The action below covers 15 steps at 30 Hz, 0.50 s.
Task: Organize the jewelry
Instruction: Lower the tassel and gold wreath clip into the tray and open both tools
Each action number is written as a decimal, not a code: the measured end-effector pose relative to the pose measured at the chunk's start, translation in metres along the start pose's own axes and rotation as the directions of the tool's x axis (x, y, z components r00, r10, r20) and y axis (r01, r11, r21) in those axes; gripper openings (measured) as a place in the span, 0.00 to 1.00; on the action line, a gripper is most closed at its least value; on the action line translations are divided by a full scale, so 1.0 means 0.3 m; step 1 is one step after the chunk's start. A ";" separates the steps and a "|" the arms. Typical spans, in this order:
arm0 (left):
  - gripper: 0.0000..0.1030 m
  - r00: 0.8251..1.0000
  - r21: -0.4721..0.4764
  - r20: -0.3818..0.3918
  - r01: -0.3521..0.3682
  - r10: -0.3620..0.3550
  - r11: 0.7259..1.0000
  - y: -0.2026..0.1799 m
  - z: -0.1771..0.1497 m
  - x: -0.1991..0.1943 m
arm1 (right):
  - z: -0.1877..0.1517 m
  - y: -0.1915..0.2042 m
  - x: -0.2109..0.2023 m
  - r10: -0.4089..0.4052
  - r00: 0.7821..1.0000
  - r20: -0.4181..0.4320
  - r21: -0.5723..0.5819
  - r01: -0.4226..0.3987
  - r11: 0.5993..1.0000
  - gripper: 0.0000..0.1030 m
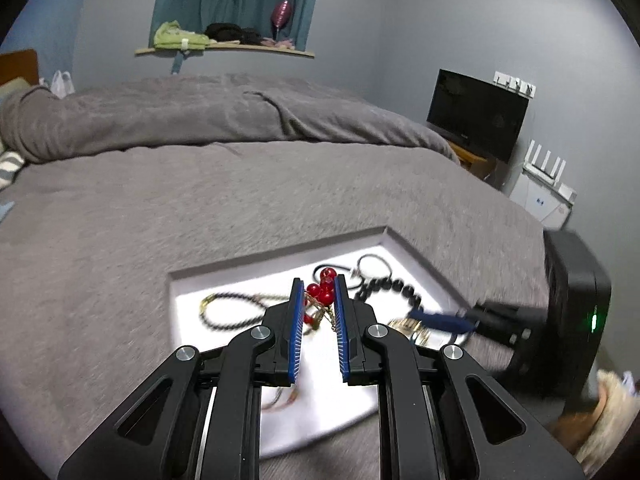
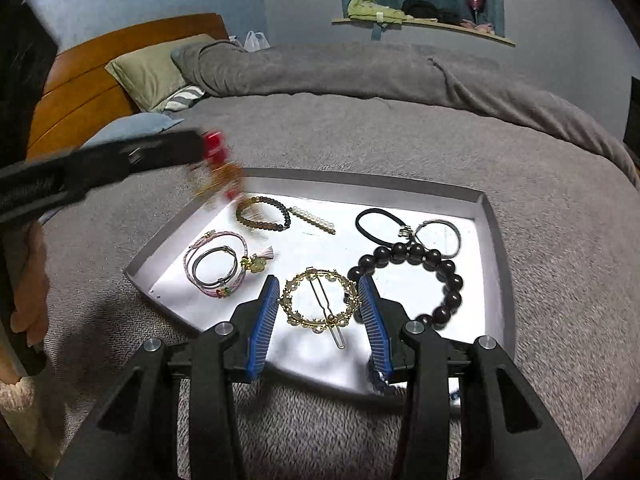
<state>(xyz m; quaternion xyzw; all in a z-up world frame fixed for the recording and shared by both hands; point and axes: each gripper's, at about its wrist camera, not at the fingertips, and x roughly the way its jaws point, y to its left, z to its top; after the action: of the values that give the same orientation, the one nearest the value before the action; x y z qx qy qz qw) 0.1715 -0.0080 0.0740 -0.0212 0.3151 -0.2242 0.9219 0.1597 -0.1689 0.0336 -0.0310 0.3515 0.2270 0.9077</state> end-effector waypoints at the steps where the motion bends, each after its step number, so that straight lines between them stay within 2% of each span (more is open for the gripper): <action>1: 0.15 1.000 -0.002 -0.002 0.004 -0.004 1.000 -0.006 0.007 0.018 | 0.001 0.001 0.013 0.003 1.000 -0.007 -0.007 -0.003 1.000 0.40; 7: 0.16 0.996 -0.028 -0.075 0.041 -0.043 0.999 -0.014 -0.017 0.151 | 0.004 0.011 0.091 0.011 0.997 -0.079 -0.047 -0.015 0.999 0.40; 10: 0.15 0.991 -0.047 -0.129 0.037 -0.043 0.998 0.011 -0.047 0.199 | 0.008 0.013 0.125 0.013 0.993 -0.120 -0.057 -0.020 0.998 0.40; 15: 0.15 0.985 -0.059 -0.172 -0.002 -0.008 0.998 0.050 -0.068 0.235 | 0.006 0.000 0.144 0.025 0.989 -0.148 -0.033 -0.030 0.999 0.40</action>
<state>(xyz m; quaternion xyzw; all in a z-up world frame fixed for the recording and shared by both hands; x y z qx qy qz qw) 0.2148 -0.0227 0.0146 -0.0293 0.4001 -0.2172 0.8899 0.1889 -0.1516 0.0068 -0.0588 0.4142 0.2429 0.8752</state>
